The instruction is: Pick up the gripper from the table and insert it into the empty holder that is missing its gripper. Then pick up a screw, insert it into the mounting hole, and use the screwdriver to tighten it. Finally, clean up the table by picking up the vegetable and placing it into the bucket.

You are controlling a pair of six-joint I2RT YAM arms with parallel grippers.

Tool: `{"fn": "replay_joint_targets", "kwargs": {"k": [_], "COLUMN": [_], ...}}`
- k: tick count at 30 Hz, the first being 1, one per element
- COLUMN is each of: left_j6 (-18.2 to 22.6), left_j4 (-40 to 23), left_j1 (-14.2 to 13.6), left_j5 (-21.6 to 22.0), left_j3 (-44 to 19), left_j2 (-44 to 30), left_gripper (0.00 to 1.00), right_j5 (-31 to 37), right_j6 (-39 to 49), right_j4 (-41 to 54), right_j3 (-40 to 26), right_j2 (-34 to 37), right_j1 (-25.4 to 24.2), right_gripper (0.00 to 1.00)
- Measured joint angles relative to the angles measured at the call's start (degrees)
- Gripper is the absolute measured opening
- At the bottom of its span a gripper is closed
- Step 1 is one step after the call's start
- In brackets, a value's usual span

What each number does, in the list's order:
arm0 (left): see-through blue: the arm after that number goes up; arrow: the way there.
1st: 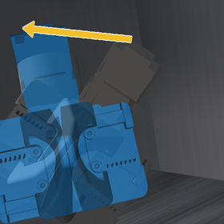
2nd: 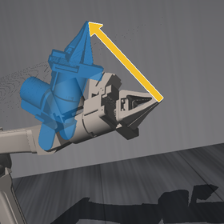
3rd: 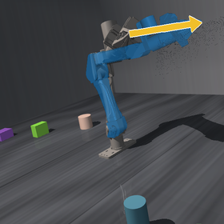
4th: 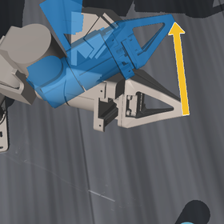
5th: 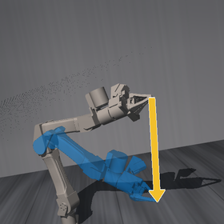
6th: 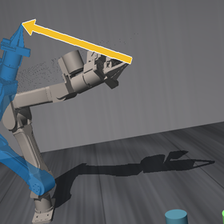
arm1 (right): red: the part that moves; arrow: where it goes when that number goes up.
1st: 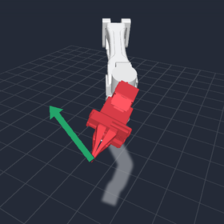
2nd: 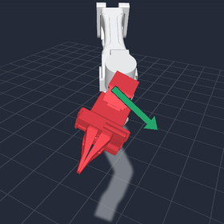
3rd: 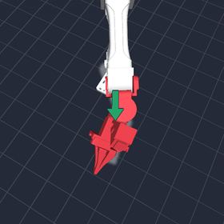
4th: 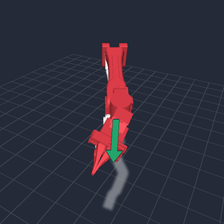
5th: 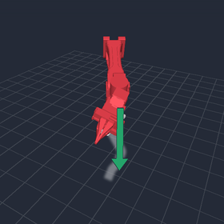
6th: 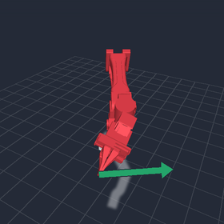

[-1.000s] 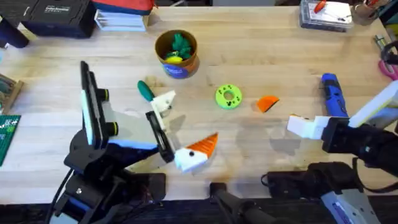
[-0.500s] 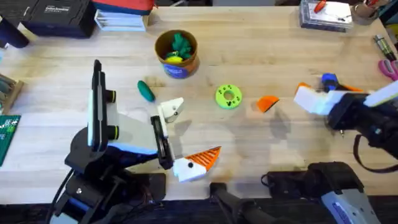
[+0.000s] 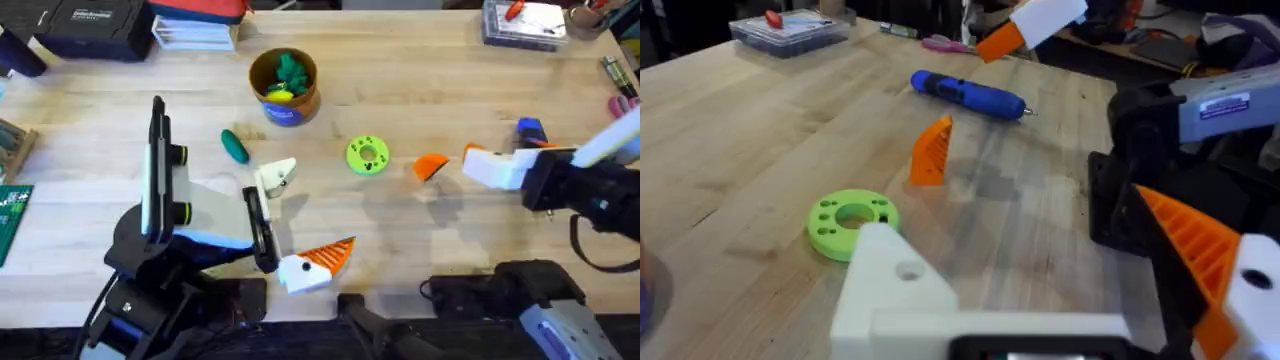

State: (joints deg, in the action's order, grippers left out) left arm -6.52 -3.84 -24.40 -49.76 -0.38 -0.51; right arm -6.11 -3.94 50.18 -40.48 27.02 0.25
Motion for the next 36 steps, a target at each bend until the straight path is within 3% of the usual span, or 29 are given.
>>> {"fn": "replay_joint_targets", "kwargs": {"k": [8,13,14,21,26,30,36], "left_j6": [-0.02,0.0,0.0,-0.02,-0.02,-0.02,-0.02], "left_j4": [-0.02,-0.02,-0.02,-0.02,-0.02,-0.02,-0.02], "left_j1": [0.0,0.0,0.0,0.0,0.0,0.0,0.0], "left_j5": [0.0,0.0,0.0,0.0,0.0,-0.02,0.0], "left_j3": [0.0,0.0,0.0,0.0,0.0,0.0,0.0], "left_j2": [-0.01,0.0,0.0,0.0,0.0,0.0,-0.01], "left_gripper": [0.987,0.988,0.988,0.988,0.988,0.988,0.988], "right_j5": [-0.52,-0.09,-0.14,0.06,0.74,0.98,1.19], "right_j6": [4.45,5.19,5.49,7.63,8.87,9.13,9.17], "right_j4": [10.37,8.45,5.02,1.72,1.3,0.41,-0.68], "right_j3": [-7.83,-8.03,-8.03,-8.03,-8.03,-8.03,-8.05], "right_j2": [17.77,28.63,34.11,42.97,45.43,45.47,45.47], "right_j1": [3.2,8.33,11.09,11.96,11.96,11.96,11.96], "right_gripper": [0.994,0.993,0.994,0.979,0.679,0.505,0.443]}}
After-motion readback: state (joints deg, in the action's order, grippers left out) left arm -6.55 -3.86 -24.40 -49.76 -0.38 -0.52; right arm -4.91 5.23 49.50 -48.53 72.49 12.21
